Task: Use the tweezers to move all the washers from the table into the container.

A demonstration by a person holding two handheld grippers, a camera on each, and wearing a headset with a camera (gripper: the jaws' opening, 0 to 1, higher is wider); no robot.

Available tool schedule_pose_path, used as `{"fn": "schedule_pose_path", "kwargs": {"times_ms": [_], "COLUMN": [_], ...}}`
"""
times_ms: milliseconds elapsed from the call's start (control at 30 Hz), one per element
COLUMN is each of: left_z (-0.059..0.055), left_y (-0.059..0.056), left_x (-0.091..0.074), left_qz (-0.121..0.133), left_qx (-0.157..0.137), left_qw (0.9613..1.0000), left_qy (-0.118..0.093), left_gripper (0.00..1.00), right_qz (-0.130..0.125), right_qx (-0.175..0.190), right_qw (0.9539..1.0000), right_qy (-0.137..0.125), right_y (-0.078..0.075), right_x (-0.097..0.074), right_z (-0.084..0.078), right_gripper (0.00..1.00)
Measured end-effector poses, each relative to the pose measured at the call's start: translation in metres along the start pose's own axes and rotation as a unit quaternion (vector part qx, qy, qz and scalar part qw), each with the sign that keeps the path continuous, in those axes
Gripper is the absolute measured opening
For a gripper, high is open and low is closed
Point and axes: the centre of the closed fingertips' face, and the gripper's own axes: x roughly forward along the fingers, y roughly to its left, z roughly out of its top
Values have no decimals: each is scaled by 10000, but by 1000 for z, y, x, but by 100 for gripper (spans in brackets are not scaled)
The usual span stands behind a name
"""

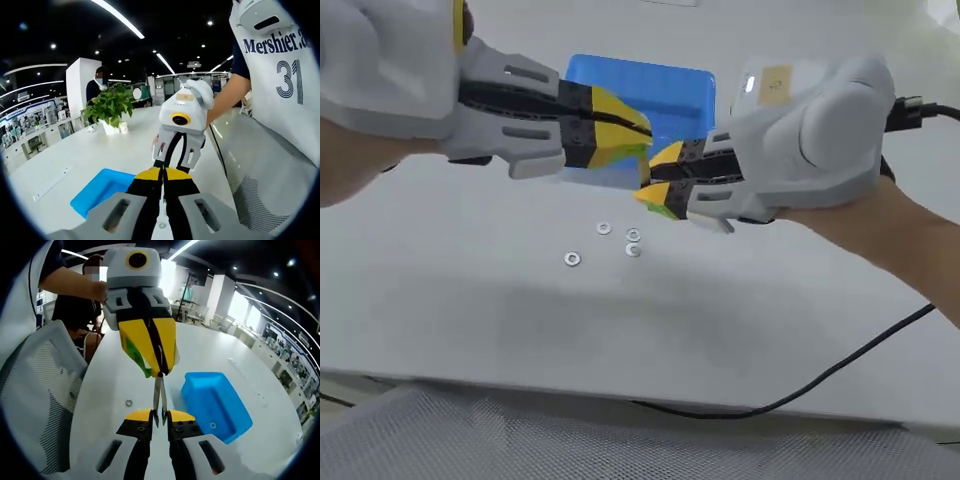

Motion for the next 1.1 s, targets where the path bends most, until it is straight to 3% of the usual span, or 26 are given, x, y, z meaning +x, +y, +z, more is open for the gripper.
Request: {"fn": "schedule_pose_path", "kwargs": {"times_ms": [500, 733, 1100], "left_z": [-28, -33, -27], "left_y": [-29, -30, -27], "left_x": [4, 7, 5], "left_qz": [-236, -215, -143], "left_qx": [-272, -309, -346], "left_qw": [9990, 9988, 9991], "left_qy": [264, 298, 177], "left_gripper": [4, 4, 4], "right_qz": [312, 286, 215], "right_qx": [45, 102, 152], "right_qw": [9993, 9993, 9995], "right_qy": [185, 213, 154], "right_y": [35, 36, 32], "right_x": [16, 20, 17], "right_z": [-24, -29, -26], "right_gripper": [13, 13, 13]}}
